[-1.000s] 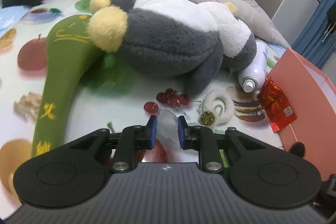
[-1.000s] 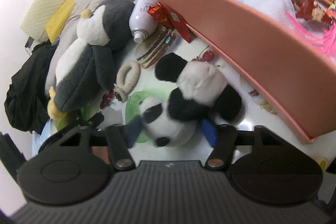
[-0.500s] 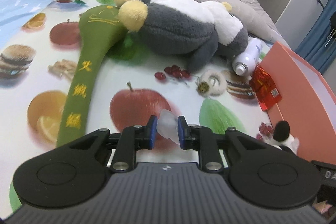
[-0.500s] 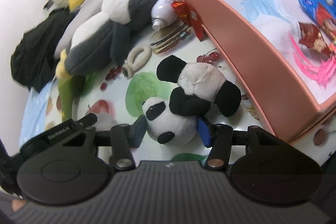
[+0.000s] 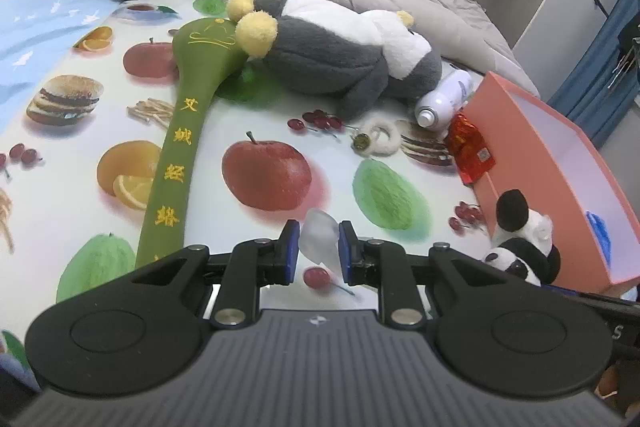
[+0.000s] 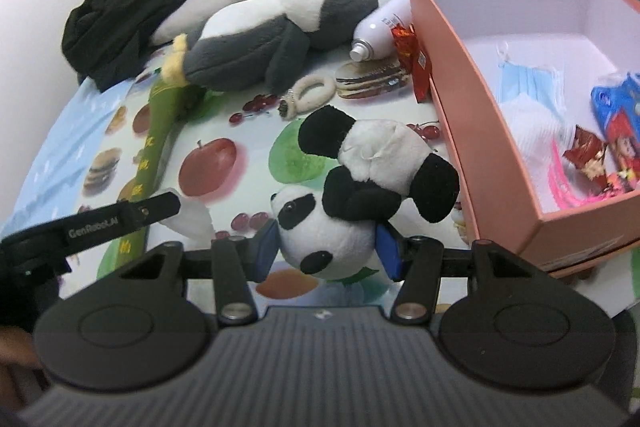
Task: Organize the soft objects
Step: 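Lift the clear plastic piece with the left gripper while the right gripper carries the panda over the box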
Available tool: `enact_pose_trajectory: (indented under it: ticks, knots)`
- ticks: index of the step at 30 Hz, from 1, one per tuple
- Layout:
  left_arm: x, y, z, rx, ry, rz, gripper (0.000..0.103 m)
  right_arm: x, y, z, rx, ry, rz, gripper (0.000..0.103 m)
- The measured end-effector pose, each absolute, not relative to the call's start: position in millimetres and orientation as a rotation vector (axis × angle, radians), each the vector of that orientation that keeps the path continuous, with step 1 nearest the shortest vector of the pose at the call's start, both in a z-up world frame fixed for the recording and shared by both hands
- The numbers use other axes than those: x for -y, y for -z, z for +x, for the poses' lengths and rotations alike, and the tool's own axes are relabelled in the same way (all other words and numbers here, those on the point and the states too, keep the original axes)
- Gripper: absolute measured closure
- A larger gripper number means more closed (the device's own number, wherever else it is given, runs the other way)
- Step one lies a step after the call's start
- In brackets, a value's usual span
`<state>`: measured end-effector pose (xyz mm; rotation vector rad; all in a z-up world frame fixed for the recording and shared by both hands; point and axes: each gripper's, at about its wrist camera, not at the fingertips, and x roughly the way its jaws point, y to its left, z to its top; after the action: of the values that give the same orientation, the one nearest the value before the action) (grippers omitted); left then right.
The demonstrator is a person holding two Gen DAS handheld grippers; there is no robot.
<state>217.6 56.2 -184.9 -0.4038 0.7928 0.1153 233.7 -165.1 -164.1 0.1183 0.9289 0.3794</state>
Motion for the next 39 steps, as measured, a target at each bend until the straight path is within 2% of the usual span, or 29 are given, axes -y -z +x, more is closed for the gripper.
enact_pose_trajectory:
  ticks: [11,26,34,39]
  knots:
    - [-26,124,225,-0.77,-0.017,-0.363,0.079,187,103,223,-0.834,-0.392,0.102,0.048]
    - [49,13,297,-0.682,0.189,-0.335,0.079,257,-8,253,-0.597,-0.322,0.103,0.048]
    - [100,-16,336,-0.697,0.265,-0.3,0.078,297,-36,279,-0.568,-0.245,0.112,0.048]
    - [129,-14,367,-0.744,0.307,-0.272,0.078,323,-28,298,-0.604,-0.168,0.101,0.048]
